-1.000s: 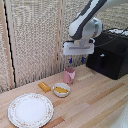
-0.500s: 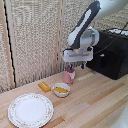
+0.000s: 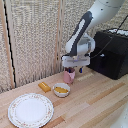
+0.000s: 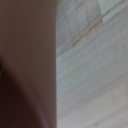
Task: Please focus on the pink mug and carefully direct your gripper towards it. Gently take hold of the pink mug using your grasping instrument. Exercise caution as you elevate the pink mug off the tabletop. Shift the pink mug so it is above the white platter. With precision, slowly place the pink mug onto the white platter.
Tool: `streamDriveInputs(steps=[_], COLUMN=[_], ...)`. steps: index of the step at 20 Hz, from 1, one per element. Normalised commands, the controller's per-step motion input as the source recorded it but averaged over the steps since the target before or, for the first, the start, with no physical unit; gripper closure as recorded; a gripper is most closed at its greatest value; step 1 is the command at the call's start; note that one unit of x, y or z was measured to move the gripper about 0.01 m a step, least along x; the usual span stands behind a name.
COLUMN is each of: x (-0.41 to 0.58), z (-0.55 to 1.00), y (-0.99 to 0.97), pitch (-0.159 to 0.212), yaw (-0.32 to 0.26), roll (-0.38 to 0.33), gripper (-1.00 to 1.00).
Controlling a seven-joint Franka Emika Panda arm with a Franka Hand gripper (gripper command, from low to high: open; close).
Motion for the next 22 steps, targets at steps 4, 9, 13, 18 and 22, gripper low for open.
streamDriveInputs(steps=[4, 9, 13, 18, 22], x=[-0.006, -0.013, 0.000, 0.000, -0.012], z=[-0.12, 0.04, 0.23, 0.31, 0.40], y=[0.00, 0.00, -0.01, -0.03, -0.07], pitch=[0.012, -0.015, -0.049, -0.019, 0.005], yaw=[0.002, 0.000, 0.000, -0.018, -0.006], roll=[-0.007, -0.011, 0.000, 0.000, 0.003], gripper=[1.00, 1.00, 1.00, 1.00, 1.00])
